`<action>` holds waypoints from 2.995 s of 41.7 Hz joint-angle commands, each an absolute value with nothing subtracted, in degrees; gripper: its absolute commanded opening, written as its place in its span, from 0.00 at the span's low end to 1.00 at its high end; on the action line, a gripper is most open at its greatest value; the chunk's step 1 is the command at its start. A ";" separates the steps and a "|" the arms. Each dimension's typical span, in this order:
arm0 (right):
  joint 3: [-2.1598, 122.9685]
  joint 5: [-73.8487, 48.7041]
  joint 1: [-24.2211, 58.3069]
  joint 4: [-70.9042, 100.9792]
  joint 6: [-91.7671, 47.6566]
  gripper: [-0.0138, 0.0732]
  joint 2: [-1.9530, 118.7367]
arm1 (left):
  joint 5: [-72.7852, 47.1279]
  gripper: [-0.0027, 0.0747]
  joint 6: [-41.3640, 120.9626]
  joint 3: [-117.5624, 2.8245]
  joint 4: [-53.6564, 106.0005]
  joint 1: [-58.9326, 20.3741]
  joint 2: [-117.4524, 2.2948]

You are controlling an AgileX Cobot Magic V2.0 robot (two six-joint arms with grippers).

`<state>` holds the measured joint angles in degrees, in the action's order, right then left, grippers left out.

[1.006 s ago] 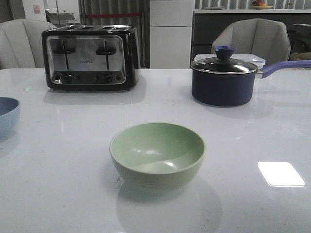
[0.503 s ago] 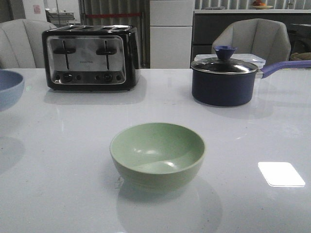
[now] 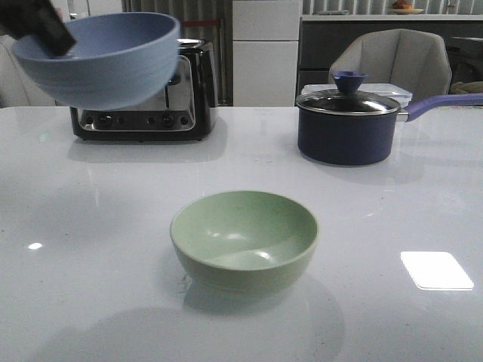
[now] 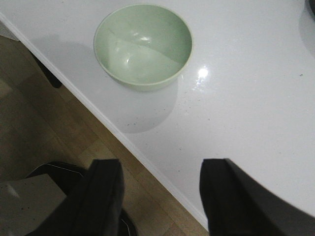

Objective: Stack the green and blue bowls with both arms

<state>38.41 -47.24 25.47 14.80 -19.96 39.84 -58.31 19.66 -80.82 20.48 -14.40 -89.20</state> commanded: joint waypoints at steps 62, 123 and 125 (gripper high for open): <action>39.98 -44.20 25.53 15.16 -20.51 0.69 39.74 | -51.47 0.60 19.40 -84.42 23.72 -30.43 -96.76; 38.95 -45.67 19.79 7.79 -8.42 0.69 36.99 | -47.06 0.56 -0.88 -42.77 -2.71 -31.69 -31.53; 38.95 -45.73 19.79 7.79 -8.42 0.65 36.90 | -47.06 0.50 -0.88 -42.77 -2.71 -31.69 -31.53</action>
